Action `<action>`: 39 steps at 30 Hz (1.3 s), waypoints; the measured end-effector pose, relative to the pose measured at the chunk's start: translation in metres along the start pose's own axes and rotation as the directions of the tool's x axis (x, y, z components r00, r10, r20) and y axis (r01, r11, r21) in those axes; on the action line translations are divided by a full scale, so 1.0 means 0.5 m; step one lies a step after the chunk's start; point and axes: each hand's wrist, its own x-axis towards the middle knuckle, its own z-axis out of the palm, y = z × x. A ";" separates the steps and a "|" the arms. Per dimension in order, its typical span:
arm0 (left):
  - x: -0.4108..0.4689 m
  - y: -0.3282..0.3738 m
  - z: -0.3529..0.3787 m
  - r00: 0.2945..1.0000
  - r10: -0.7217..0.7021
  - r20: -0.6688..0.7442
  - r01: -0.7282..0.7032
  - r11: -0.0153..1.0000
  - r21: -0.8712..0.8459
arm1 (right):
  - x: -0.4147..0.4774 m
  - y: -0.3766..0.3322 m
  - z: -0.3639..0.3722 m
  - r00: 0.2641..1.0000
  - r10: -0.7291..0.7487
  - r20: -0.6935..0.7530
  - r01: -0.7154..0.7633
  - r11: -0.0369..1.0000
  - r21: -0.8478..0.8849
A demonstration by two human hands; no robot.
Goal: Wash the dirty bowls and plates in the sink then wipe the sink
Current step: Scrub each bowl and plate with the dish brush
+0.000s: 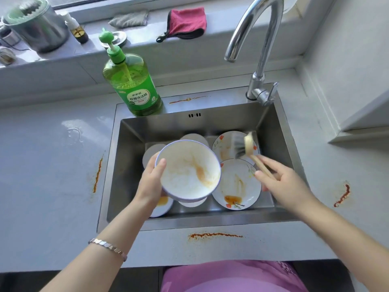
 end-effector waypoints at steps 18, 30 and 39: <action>-0.016 -0.030 0.044 0.899 0.307 0.312 -0.436 0.696 0.571 | 0.001 0.008 0.059 0.958 0.234 0.169 -0.284 0.862 0.419; -0.057 -0.072 0.085 0.878 0.364 0.310 -0.478 0.678 0.558 | 0.015 -0.032 0.054 0.988 0.135 0.078 -0.150 0.959 0.240; -0.045 -0.004 0.051 0.974 0.032 0.225 -0.093 0.959 0.266 | -0.028 -0.024 0.029 0.886 -0.359 0.292 0.444 0.838 -0.318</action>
